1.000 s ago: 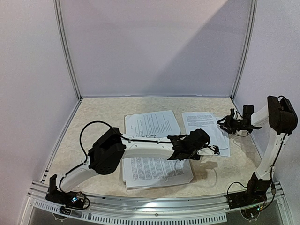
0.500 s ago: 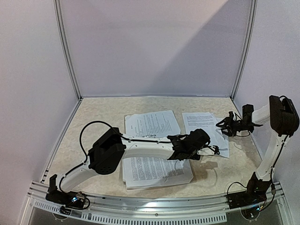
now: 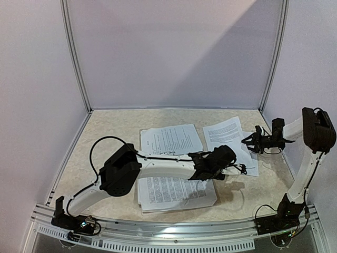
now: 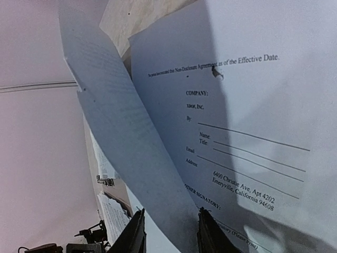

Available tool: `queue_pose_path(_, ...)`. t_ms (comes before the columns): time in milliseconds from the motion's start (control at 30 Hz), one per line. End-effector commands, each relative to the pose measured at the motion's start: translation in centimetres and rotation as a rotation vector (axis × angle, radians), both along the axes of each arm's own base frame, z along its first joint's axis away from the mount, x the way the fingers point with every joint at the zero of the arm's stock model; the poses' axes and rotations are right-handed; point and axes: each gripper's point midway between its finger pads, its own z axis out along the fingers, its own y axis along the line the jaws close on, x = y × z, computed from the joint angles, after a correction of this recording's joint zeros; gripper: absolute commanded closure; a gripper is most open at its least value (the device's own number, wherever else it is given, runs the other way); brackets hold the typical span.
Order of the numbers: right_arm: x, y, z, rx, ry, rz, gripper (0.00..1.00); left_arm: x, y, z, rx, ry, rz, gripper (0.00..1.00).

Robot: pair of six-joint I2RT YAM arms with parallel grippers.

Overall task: Put the files into the folder
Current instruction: Pick up the file from the corner of the board, then pass from the right arm to the left

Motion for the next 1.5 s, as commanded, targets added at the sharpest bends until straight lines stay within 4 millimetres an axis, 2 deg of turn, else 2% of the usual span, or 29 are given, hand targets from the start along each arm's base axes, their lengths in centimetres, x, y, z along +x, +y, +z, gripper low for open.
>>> queue_pose_path(0, 0.3, -0.2, -1.2, -0.072, 0.006, 0.0, 0.67, -1.4, 0.5, -3.8, 0.084, 0.019, -0.019, 0.14)
queue_pose_path(133, 0.3, 0.0, -2.5, -0.154, 0.004, 0.041, 0.68, -1.4, 0.5, -3.8, 0.083, 0.018, -0.019, 0.14)
queue_pose_path(200, 0.2, 0.1, -2.8, -0.177, -0.002, 0.055, 0.71, -1.4, 0.5, -3.9, 0.084, 0.019, -0.019, 0.14)
queue_pose_path(367, 0.8, -0.6, -2.6, -0.234, -0.019, 0.035, 0.97, -1.4, 0.5, -3.8, 0.084, 0.018, -0.02, 0.14)
queue_pose_path(400, 1.0, -0.7, -2.2, -0.241, -0.03, 0.036, 1.0, -1.4, 0.5, -3.8, 0.083, 0.017, -0.02, 0.14)
queue_pose_path(533, 2.0, -1.0, 0.0, -0.269, -0.078, 0.042, 1.0, -1.5, 0.4, -3.8, 0.085, 0.019, -0.024, 0.14)
queue_pose_path(667, 2.4, -1.2, 3.7, -0.323, -0.152, 0.041, 1.0, -1.7, 0.3, -3.7, 0.084, 0.033, -0.041, 0.08)
queue_pose_path(733, 2.5, -0.9, 5.5, -0.361, -0.185, 0.056, 1.0, -2.2, 0.1, -2.6, 0.073, 0.056, -0.064, 0.05)
queue_pose_path(833, 2.3, -0.1, 8.4, -0.443, -0.227, 0.093, 1.0, -2.9, -0.5, 3.0, 0.011, 0.066, -0.104, 0.01)
queue_pose_path(900, 2.0, 1.2, 11.0, -0.496, -0.283, 0.139, 1.0, -3.5, -0.6, 7.6, -0.031, 0.081, -0.128, 0.0)
queue_pose_path(967, 1.7, 2.8, 13.9, -0.52, -0.343, 0.183, 1.0, -4.4, 0.1, 12.2, -0.072, 0.118, -0.145, 0.0)
queue_pose_path(1033, 1.1, 4.5, 17.3, -0.548, -0.406, 0.21, 1.0, -5.4, 1.6, 16.1, -0.118, 0.176, -0.146, 0.01)
queue_pose_path(1100, 0.3, 6.3, 20.5, -0.576, -0.473, 0.24, 1.0, -6.5, 3.8, 19.5, -0.163, 0.261, -0.155, 0.0)
queue_pose_path(1233, -2.8, 10.9, 26.7, -0.55, -0.626, 0.327, 1.0, -7.7, 9.9, 25.4, -0.272, 0.443, -0.165, 0.01)
queue_pose_path(1300, -4.9, 13.3, 29.4, -0.539, -0.704, 0.368, 1.0, -7.3, 13.2, 27.4, -0.328, 0.519, -0.144, 0.0)
queue_pose_path(1400, -8.8, 17.8, 32.3, -0.499, -0.82, 0.48, 1.0, -6.3, 17.9, 29.3, -0.389, 0.564, -0.103, 0.0)
queue_pose_path(1467, -11.9, 21.0, 33.1, -0.468, -0.885, 0.586, 1.0, -5.6, 21.2, 29.9, -0.417, 0.547, -0.062, 0.01)
